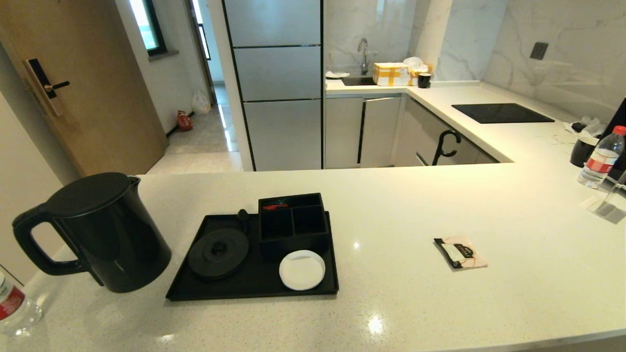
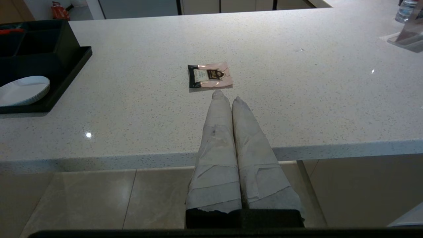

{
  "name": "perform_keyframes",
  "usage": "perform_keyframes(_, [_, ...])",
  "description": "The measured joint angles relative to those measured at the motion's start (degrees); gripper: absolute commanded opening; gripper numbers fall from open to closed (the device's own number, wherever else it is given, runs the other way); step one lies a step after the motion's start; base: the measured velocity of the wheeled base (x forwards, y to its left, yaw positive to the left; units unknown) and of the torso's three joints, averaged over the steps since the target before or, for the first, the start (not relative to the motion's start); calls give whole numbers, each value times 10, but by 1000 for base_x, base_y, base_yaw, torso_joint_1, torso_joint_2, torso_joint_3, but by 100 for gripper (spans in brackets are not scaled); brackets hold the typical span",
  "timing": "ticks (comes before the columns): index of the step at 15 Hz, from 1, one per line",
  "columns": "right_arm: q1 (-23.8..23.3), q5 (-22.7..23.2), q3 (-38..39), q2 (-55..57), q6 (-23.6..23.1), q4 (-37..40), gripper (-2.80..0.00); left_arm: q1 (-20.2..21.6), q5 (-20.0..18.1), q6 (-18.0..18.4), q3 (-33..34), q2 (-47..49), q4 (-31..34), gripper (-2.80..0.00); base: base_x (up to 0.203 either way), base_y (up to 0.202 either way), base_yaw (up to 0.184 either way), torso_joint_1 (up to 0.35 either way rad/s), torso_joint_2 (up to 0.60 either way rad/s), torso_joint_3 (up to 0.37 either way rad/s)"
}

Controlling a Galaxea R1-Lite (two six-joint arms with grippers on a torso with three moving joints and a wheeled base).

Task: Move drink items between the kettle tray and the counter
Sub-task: Return the tea bag to its original position

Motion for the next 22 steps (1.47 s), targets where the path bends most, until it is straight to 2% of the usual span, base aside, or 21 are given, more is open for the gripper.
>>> perform_keyframes(18, [0,0,0,0,-2,2,-280,0,-1,1,5,0,-14,-280,0,0,0,0,0,0])
perform_keyframes(22, [-1,-2,-19,4,0,25,-280,0,-2,1,5,0,-13,-280,0,0,0,0,0,0])
